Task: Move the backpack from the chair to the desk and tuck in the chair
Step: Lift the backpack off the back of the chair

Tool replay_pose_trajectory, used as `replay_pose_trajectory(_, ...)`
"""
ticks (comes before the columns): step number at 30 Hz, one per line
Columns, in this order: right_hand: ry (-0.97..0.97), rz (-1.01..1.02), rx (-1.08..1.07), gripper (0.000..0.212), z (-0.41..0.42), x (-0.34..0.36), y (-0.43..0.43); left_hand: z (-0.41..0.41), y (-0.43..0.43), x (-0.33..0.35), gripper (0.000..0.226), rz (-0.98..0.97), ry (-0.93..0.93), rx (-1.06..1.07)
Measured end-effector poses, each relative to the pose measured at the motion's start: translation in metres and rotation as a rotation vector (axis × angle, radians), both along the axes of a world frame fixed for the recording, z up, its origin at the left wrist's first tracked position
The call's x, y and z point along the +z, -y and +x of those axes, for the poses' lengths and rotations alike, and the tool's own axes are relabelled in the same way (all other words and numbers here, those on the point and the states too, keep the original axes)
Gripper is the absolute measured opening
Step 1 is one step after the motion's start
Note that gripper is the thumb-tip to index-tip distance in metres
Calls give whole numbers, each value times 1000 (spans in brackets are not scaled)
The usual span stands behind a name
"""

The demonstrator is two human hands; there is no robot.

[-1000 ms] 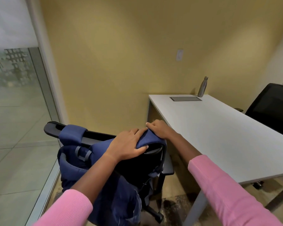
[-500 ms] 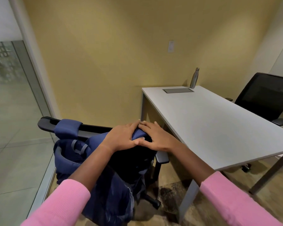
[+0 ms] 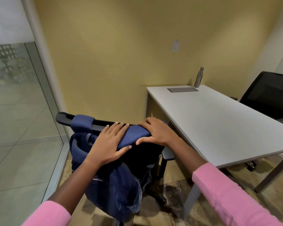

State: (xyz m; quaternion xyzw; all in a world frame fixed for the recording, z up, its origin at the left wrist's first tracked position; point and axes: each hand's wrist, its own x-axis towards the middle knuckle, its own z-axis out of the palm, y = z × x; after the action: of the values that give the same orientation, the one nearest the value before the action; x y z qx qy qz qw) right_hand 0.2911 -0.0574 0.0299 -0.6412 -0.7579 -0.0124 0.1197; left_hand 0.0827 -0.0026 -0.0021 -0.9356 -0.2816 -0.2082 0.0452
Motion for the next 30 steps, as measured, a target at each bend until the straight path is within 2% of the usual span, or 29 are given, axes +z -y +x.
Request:
replay_pose_trajectory(3,40,72,-17,85,-6,4,5,-29,-1,-9,77,11,-27,-6)
replay_pose_trajectory(6,17,142,-45,73,-15,3,12,-57,-2,-15,82,16,-103,-21)
replay_pose_trajectory(11,-23,239,-157,63,-34,-7,30,-93,-14,-23,93,167,-307,-74)
replay_pose_trajectory(16,-82,265,-261,59,-51,-26,48,-98,-17,-23,104,228,-316,-98)
replay_pose_trajectory(22,-234,127,-395,56,-72,-64,63,-100,-20,-18,100,118,-335,-169)
replay_pose_trajectory(25,-379,-14,-417,58,-87,-81,66,-100,-22,-16,96,156,-401,-198)
replay_pose_trajectory(28,-522,-152,-356,71,-111,-92,64,-102,-19,-11,93,159,-383,-211)
replay_pose_trajectory(30,-552,-207,-313,86,-132,-95,55,-100,-17,-12,86,62,-354,-235)
